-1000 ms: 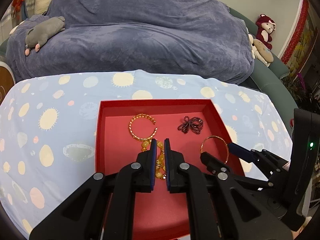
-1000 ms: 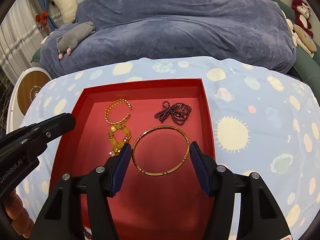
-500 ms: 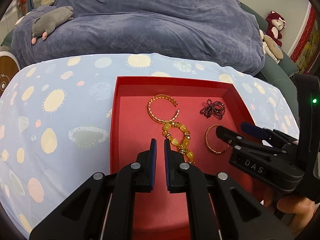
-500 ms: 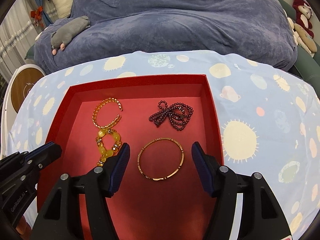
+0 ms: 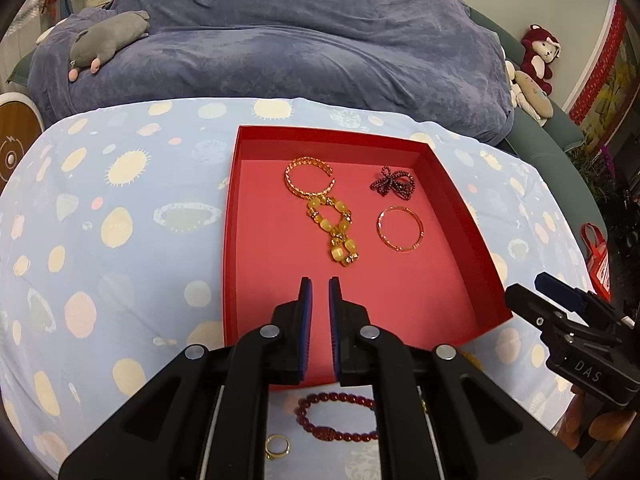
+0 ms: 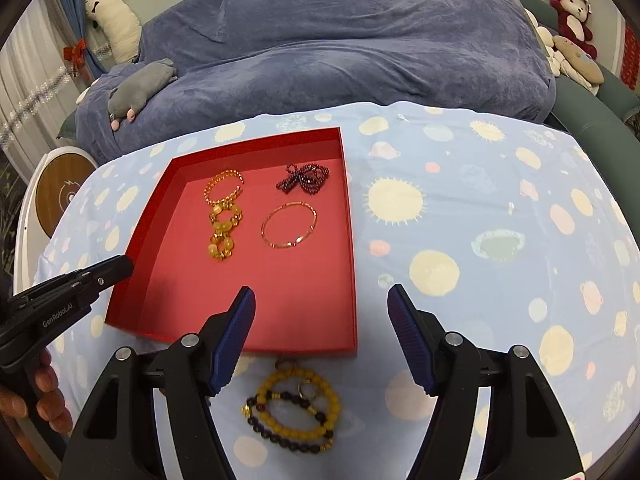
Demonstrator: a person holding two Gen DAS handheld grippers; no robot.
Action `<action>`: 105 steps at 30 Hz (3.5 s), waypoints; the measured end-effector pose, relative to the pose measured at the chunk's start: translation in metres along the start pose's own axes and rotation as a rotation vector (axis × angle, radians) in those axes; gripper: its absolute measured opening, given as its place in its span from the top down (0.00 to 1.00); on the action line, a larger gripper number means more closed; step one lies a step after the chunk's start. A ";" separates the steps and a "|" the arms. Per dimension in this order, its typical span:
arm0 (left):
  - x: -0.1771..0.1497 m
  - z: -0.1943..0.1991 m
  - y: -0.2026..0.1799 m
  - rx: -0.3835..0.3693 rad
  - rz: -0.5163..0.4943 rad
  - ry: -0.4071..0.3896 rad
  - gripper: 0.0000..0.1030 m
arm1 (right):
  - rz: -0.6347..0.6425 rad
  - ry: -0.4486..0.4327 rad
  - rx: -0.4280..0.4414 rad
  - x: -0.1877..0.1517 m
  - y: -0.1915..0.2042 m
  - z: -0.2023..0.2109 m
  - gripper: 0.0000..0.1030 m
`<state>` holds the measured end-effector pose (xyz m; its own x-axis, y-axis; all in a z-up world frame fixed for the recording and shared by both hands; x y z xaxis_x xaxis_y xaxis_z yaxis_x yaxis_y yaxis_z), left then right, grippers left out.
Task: Organize jewelry
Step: 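Grasp the dark red bead bracelet with the left gripper, then grasp the yellow-and-black bead bracelet with the right gripper while the left holds the red bracelet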
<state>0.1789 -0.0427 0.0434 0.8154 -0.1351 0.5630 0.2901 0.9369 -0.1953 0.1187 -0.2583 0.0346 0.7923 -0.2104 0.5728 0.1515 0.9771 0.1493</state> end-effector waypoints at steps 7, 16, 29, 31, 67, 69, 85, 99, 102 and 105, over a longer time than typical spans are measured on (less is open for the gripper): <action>-0.030 0.027 -0.007 0.008 -0.001 0.000 0.84 | -0.011 0.029 0.003 -0.045 0.001 0.023 0.36; -0.083 0.030 -0.006 0.028 0.003 0.059 0.83 | -0.032 0.094 0.020 -0.097 0.010 0.029 0.36; -0.107 0.006 -0.013 0.023 0.007 0.101 0.83 | -0.036 0.120 0.020 -0.117 0.013 0.024 0.36; -0.104 -0.002 -0.014 0.024 0.014 0.108 0.83 | -0.043 0.121 0.020 -0.117 0.011 0.023 0.36; -0.096 -0.026 -0.024 -0.021 -0.034 0.095 0.97 | -0.079 0.124 0.013 -0.097 -0.003 0.000 0.36; -0.097 -0.033 -0.024 -0.017 -0.045 0.098 0.97 | -0.079 0.125 0.013 -0.096 -0.004 -0.001 0.36; -0.098 -0.016 -0.027 -0.095 -0.052 0.046 1.00 | -0.072 0.130 0.021 -0.085 -0.006 -0.014 0.44; -0.103 -0.009 -0.010 -0.119 0.013 0.074 0.99 | -0.083 0.158 0.023 -0.082 -0.006 -0.035 0.61; -0.103 -0.010 -0.010 -0.105 0.003 0.069 0.84 | -0.071 0.150 0.014 -0.083 -0.004 -0.037 0.73; -0.100 -0.008 -0.009 -0.079 0.000 0.051 0.61 | -0.080 0.150 0.022 -0.083 -0.008 -0.037 0.85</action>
<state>0.0985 -0.0399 -0.0180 0.8392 -0.1529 0.5218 0.3268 0.9088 -0.2593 0.0733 -0.2471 -0.0439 0.8576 -0.2789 0.4320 0.2060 0.9561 0.2083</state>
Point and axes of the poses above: each gripper's, at about its wrist camera, not at the fingertips, and z roughly against the way its jaws point, y to its left, x to its top, the point moved 3 cm from there along -z, roughly the way its jaws point
